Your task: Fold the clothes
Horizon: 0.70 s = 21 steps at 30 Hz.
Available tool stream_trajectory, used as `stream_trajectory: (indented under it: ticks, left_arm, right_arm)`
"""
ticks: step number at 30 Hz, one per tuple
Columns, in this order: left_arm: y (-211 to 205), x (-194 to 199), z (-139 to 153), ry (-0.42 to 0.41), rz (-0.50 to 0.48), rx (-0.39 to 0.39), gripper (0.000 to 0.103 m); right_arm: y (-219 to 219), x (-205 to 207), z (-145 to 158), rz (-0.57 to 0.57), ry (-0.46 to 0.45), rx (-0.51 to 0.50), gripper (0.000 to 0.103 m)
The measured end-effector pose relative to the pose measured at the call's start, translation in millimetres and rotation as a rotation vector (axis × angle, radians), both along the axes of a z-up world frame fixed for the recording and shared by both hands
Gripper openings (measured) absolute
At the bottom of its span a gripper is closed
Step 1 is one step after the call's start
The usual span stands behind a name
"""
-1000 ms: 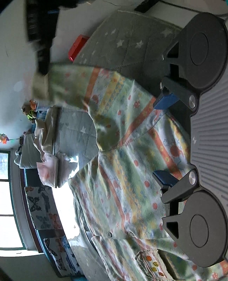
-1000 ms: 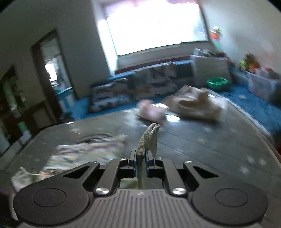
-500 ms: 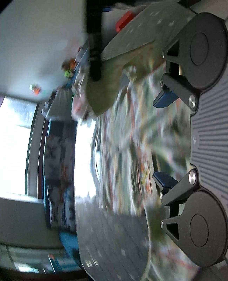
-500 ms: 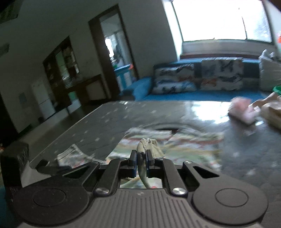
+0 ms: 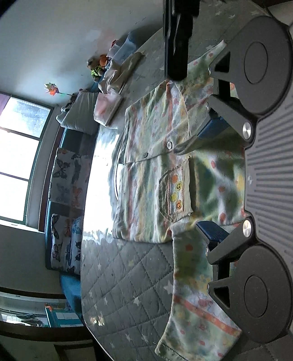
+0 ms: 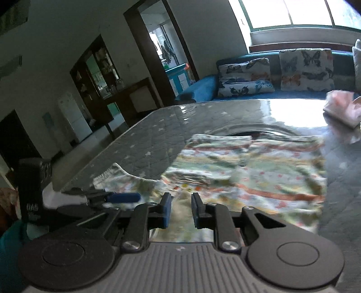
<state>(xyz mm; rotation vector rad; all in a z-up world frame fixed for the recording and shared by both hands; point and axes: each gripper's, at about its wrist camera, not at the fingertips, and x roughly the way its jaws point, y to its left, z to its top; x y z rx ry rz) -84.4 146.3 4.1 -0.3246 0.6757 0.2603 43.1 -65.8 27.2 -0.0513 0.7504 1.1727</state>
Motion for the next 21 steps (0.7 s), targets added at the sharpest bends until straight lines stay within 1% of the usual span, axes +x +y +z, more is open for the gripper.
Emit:
stream_trajectory:
  ticks: [2,4,6,9,10,12,14,18,21]
  left_arm:
    - [-1.5,2.8,-0.4,0.003,-0.011,0.001,0.081]
    - [-2.7,5.0,-0.6,0.012,-0.005,0.001,0.080]
    - [-2.5,5.3,0.6,0.008,0.001,0.001,0.080]
    - [-1.1,7.3,0.9,0.012,0.008,0.006,0.080]
    - [-1.4,7.8,0.5,0.015,0.006,0.006,0.080]
    - [-2.1,8.9,-0.2,0.020,0.003,0.008,0.080]
    - [-2.8,10.0,-0.9,0.025,0.000,0.009,0.080]
    - [-4.1,12.3,-2.3,0.036,-0.007,0.011,0.080]
    - [-5.2,13.9,-3.4,0.044,-0.012,0.013,0.080]
  right_arm:
    - [-15.4,2.6,-0.2,-0.025,-0.042,-0.062,0.019]
    - [-31.3,8.7,-8.6,-0.061,-0.053,-0.128,0.019]
    - [-48.9,16.2,-24.1,-0.099,-0.022,-0.187,0.019]
    - [-64.2,21.3,-44.0,-0.136,0.011,-0.252,0.019]
    - [-67.0,22.3,-46.5,-0.144,0.010,-0.261,0.017]
    - [-72.2,24.0,-48.6,-0.157,0.000,-0.271,0.018]
    - [-72.6,25.1,-40.9,-0.161,-0.035,-0.255,0.018]
    - [-53.8,35.6,-28.7,-0.150,-0.106,-0.213,0.018]
    - [-28.8,46.4,-36.0,-0.130,-0.150,-0.224,0.019]
